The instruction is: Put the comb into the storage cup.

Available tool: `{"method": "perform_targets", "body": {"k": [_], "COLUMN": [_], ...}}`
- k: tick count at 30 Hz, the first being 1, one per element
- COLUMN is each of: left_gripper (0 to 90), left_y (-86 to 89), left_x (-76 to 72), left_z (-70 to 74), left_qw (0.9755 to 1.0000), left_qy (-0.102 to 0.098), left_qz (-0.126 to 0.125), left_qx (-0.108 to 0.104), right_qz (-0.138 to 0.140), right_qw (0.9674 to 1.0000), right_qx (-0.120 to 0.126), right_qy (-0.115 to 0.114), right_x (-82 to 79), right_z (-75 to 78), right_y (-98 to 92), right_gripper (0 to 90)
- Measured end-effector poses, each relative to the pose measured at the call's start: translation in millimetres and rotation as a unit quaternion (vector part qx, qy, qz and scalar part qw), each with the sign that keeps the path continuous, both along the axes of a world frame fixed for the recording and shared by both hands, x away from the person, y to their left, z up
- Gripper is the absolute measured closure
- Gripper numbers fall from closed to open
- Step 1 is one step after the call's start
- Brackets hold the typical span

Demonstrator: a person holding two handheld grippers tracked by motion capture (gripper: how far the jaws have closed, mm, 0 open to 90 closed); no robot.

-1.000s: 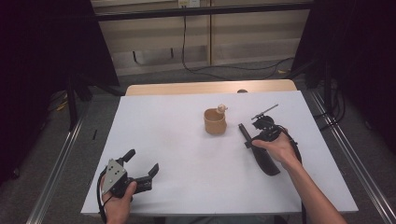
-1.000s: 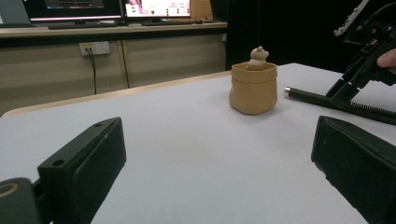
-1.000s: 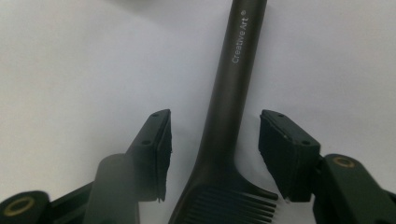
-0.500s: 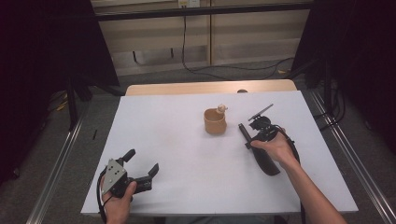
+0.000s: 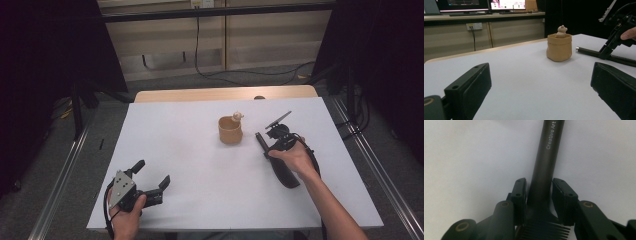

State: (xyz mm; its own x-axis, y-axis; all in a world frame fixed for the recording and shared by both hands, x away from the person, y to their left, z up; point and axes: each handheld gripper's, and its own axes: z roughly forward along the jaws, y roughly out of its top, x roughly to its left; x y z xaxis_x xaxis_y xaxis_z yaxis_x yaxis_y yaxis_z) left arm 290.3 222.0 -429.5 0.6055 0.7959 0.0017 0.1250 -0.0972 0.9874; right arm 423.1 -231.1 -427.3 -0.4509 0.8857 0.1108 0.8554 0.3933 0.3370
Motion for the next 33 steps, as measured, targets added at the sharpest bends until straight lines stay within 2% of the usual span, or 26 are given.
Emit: {"method": "perform_targets", "body": {"k": [9,14,33], "left_gripper": [3.2,3.2,3.2], "left_y": [1.3,1.5,1.6], "left_x": [-0.4,-1.5,-1.3], "left_z": [0.1,0.1,1.2], "left_qw": [1.0,1.0,1.0], "left_qy": [0.0,-0.001,-0.003], "left_qz": [0.002,0.002,0.0], "left_qx": [0.002,-0.001,-0.002], "right_qz": [-0.016,-0.019,-0.039], "right_qw": [0.9997,0.9997,0.9982], "right_qx": [-0.012,-0.016,-0.043], "right_qy": [0.011,0.007,0.013], "right_x": [2.3,1.6,3.5], "right_z": [0.9,0.6,1.8], "right_y": [3.2,4.5,11.9], "right_gripper": [66.2,66.7,70.5]}}
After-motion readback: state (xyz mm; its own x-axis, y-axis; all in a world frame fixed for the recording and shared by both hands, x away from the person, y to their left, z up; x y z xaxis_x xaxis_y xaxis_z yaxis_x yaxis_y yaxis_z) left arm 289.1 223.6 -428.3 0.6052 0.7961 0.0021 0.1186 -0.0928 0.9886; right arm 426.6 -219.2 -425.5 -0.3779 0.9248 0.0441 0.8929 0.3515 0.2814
